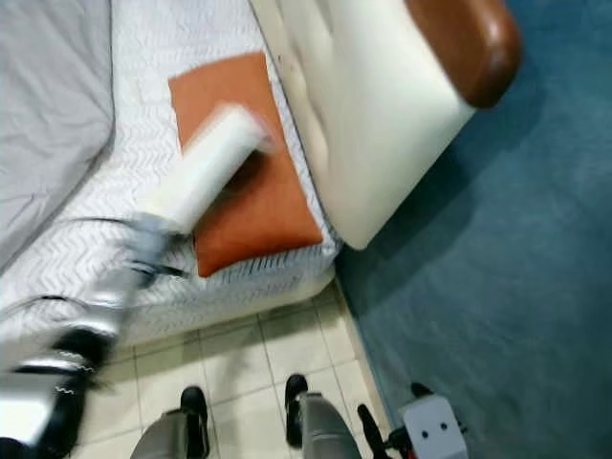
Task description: Clean up the room
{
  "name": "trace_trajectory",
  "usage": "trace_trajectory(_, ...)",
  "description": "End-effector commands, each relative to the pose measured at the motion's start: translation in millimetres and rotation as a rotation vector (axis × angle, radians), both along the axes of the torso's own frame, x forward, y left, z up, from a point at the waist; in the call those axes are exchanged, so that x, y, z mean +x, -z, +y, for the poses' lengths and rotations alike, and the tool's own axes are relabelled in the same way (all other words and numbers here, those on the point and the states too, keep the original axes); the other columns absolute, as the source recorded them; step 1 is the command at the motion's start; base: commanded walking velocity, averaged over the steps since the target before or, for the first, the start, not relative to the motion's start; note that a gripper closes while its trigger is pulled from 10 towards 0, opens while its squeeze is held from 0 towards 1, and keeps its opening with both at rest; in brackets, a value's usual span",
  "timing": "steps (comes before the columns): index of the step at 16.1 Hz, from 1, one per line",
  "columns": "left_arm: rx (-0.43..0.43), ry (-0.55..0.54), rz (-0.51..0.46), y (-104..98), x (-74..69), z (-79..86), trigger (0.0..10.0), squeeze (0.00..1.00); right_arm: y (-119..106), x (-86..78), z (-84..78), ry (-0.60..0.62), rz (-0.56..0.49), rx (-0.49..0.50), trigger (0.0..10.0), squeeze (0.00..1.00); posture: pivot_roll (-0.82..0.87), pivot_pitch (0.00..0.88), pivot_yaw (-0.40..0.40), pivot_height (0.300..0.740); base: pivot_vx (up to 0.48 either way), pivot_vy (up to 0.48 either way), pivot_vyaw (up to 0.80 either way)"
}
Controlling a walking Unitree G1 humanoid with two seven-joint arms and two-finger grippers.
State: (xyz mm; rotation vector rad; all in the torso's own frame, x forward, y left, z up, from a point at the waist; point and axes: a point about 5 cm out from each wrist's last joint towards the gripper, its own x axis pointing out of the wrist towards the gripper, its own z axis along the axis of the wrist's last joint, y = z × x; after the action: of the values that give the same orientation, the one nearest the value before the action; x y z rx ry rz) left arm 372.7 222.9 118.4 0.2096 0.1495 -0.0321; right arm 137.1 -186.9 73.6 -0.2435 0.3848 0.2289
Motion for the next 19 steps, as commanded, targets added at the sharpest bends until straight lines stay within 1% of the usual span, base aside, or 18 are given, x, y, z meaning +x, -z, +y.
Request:
trace_trajectory(1,-0.092,-0.142,0.038,12,-9.8,22.4,10.0,0.0,1,-2.7,-6.1,0.017,0.024,-0.015,10.0,0.0,-0.36,0.544,-0.115,0.74,0.0,0.0,0.0)
trace_trajectory(2,-0.144,-0.244,0.005,6,-12.9,42.8,10.0,0.0,1,-0.3,-6.6,0.014,0.026,-0.019,10.0,0.0,-0.35,0.536,-0.116,0.74,0.0,0.0,0.0)
trace_trajectory(3,-0.228,-0.311,-0.016,4,-15.3,52.1,10.0,0.0,2,2.7,-6.2,0.007,0.027,-0.02,10.0,0.0,-0.34,0.532,-0.118,0.74,0.0,0.0,0.0)
trace_trajectory(4,-0.317,-0.35,-0.029,5,-16.5,55.3,10.0,0.0,2,4.3,-5.9,0.004,0.027,-0.021,10.0,0.0,-0.33,0.53,-0.118,0.74,0.0,0.0,0.0)
trace_trajectory(5,-0.462,-0.404,-0.032,10,-18.6,56.1,10.0,0.0,3,7.8,-4.9,-0.001,0.028,-0.021,10.0,0.0,-0.33,0.519,-0.12,0.74,0.0,0.0,0.0)
trace_trajectory(6,-0.528,-0.415,-0.018,16,-19.3,50.6,10.0,0.0,3,11.2,-3.7,-0.004,0.026,-0.022,10.0,0.0,-0.33,0.508,-0.118,0.74,0.0,0.0,0.0)
trace_trajectory(7,-0.59,-0.378,-0.008,20,-15.8,35.1,10.0,0.0,3,14.6,-3.2,-0.007,0.018,-0.022,10.0,0.0,-0.33,0.495,-0.112,0.74,0.0,0.0,0.0)
trace_trajectory(8,-0.589,-0.332,0.005,21,-12.2,22.5,10.0,0.0,4,17.1,-3.1,-0.006,0.015,-0.023,10.0,0.0,-0.33,0.486,-0.109,0.74,0.0,0.0,0.0)
trace_trajectory(9,-0.487,-0.194,0.018,12,-1.6,-2.7,10.0,0.0,4,18.0,-4.2,-0.004,0.009,-0.027,10.0,0.0,-0.32,0.475,-0.103,0.74,0.0,0.0,0.0)
trace_trajectory(10,-0.443,-0.126,0.017,7,3.2,-14.9,10.0,0.0,3,18.5,-4.8,-0.002,0.006,-0.029,10.0,0.0,-0.32,0.475,-0.103,0.74,0.0,0.0,0.0)
trace_trajectory(11,-0.452,0.117,-0.056,-24,20.3,-59.0,10.0,0.0,5,20.2,-5.9,0.006,0.004,-0.031,10.0,0.0,-0.31,0.458,-0.091,0.74,0.0,0.0,0.0)
trace_trajectory(12,-0.499,0.203,-0.097,-38,25.0,-72.4,10.0,0.0,6,20.8,-5.6,0.008,0.004,-0.031,10.0,0.0,-0.31,0.452,-0.086,0.74,0.0,0.0,0.0)
trace_trajectory(13,-0.574,0.289,-0.151,-56,29.3,-82.9,10.0,0.0,7,21.0,-5.3,0.01,0.004,-0.031,10.0,0.0,-0.31,0.447,-0.081,0.74,0.0,0.0,0.0)
trace_trajectory(14,-0.619,0.331,-0.178,-66,31.4,-84.9,10.0,0.0,7,21.5,-5.1,0.012,0.002,-0.031,10.0,0.0,-0.31,0.444,-0.079,0.74,0.0,0.0,0.0)
trace_trajectory(15,-0.686,0.335,-0.205,-75,33.6,-76.6,10.0,0.0,8,22.9,-3.4,0.014,-0.001,-0.029,10.0,0.0,-0.31,0.439,-0.072,0.74,0.0,0.0,0.0)
trace_trajectory(17,-0.734,0.264,-0.217,-75,32.7,-47.4,10.0,0.0,9,23.4,-0.6,0.014,-0.004,-0.025,10.0,0.0,-0.31,0.439,-0.066,0.74,0.0,0.0,0.0)
trace_trajectory(18,-0.768,0.224,-0.228,-73,29.0,-25.9,10.0,0.0,10,22.7,-0.1,0.013,-0.003,-0.022,10.0,0.0,-0.31,0.443,-0.067,0.74,0.0,0.0,0.0)
trace_trajectory(19,-0.796,0.206,-0.237,-71,26.1,-13.7,10.0,0.0,10,22.0,0.4,0.011,-0.002,-0.02,10.0,0.0,-0.31,0.444,-0.068,0.74,0.0,0.0,0.0)
